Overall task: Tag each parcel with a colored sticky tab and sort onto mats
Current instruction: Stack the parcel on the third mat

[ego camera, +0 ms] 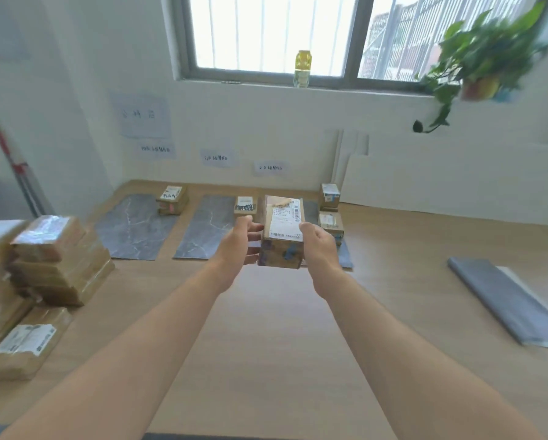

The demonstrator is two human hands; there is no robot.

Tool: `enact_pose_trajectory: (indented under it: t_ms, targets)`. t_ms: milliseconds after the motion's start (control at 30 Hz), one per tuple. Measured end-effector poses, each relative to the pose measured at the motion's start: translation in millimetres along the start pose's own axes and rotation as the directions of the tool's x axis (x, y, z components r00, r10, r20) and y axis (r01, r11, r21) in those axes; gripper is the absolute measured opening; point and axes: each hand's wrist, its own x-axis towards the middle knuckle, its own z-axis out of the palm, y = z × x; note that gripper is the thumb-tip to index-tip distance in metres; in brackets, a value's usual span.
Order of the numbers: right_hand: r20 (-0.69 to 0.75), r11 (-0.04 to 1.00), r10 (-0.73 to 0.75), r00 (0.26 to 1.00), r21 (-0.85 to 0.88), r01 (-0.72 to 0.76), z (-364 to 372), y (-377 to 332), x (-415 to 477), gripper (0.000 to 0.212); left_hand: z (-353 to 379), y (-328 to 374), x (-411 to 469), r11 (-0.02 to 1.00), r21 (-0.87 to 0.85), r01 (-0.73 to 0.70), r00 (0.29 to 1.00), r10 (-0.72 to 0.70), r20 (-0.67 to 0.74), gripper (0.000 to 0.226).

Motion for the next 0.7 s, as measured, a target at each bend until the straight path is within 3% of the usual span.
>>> enact_pose_trajectory:
  t_ms: [367, 467, 700]
  targets:
    - [0.016, 1.0, -0.001, 1.0, -0.007, 0.001, -41.3, -37.2, 40.2, 0.039, 46.0, 38.9, 28.2, 0.999, -0.041, 0.019, 1.0, -0.019, -0.004, 0.056]
    - [0.004, 1.0, 0.016, 1.0, -0.011, -0.016, -41.1, -36.0, 59.3, 0.028, 50.8, 38.0, 53.8, 0.998, -0.054, 0.033, 0.999, -0.033, 0.006, 0.055]
    - [-0.099, 0.996, 0.076, 0.992, -0.03, -0.079, -31.5, -11.0, 129.5, 0.036, 61.4, 20.6, 144.3, 0.994, -0.031, 0.104, 0.992, -0.102, 0.069, 0.055]
